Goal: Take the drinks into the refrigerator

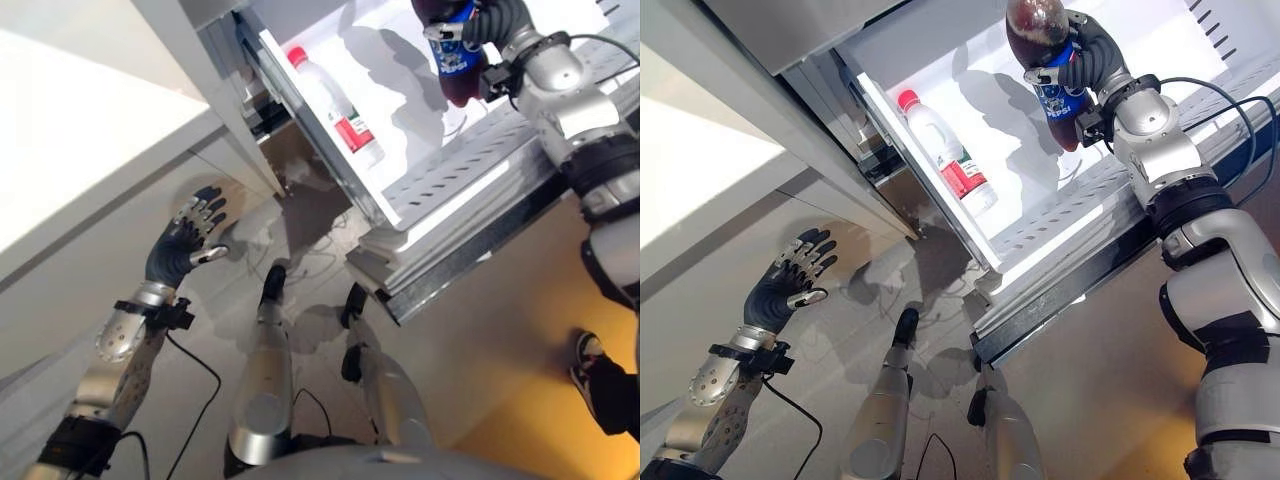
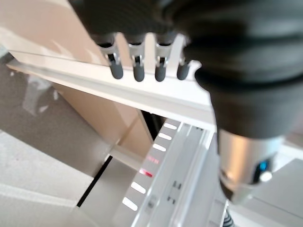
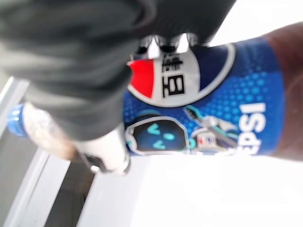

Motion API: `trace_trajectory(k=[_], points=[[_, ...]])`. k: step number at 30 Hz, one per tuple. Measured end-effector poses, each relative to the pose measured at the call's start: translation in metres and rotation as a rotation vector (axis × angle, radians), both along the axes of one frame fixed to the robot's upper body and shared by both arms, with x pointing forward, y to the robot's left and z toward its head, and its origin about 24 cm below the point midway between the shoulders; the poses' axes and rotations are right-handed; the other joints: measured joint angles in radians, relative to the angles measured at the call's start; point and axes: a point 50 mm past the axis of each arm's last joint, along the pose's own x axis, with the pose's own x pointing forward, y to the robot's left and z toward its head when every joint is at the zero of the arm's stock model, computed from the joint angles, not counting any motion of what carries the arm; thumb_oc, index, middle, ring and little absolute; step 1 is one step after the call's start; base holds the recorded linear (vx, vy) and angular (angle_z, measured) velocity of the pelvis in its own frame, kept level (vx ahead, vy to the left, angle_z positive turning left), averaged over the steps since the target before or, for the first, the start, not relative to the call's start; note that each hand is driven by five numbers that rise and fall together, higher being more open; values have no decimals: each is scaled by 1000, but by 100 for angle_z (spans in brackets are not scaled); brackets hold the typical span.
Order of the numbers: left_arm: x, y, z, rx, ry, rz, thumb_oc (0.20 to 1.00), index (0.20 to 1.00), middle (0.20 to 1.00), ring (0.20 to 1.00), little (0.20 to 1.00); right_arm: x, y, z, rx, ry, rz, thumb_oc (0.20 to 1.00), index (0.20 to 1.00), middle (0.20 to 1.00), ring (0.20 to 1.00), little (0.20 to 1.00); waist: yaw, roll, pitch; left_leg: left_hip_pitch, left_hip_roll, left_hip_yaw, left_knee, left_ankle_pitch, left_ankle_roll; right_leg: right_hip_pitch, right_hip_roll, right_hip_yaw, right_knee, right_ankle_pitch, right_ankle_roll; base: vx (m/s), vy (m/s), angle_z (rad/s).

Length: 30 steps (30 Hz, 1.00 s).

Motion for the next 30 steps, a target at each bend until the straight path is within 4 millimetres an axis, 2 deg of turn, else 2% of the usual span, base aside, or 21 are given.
trace_trajectory(k=[6,13,22,30], points=[[0,0,0,-1,0,3,1000,1000,1000,1000,1000,1,1,2,-13,-4,-19,200,200,200,200,200,28,0,0,-24,7,-4,4,3,-6,-21,7,-3,0,5,-6,1,0,1],[0,0,0,-5,0,17,1000,1000,1000,1000,1000,12,-7,-16,-16,60,-105,200,200,200,200,200,50,-4,-3,-29,5,-17,6,4,-6,-18,6,-16,0,4,-6,3,2,4],[0,1,-1,-3,5,20,1000,1000,1000,1000,1000,14,-16,-22,-58,95,-170,200,200,200,200,200,51,-21,-14,-58,3,-27,13,7,-8,-40,5,-24,0,5,-7,6,-2,2],[0,1,1,-2,2,25,1000,1000,1000,1000,1000,17,-9,-28,-153,111,-191,200,200,200,200,200,54,-26,-17,-73,4,-33,14,8,-8,-51,6,-30,0,5,-8,13,-7,2]])
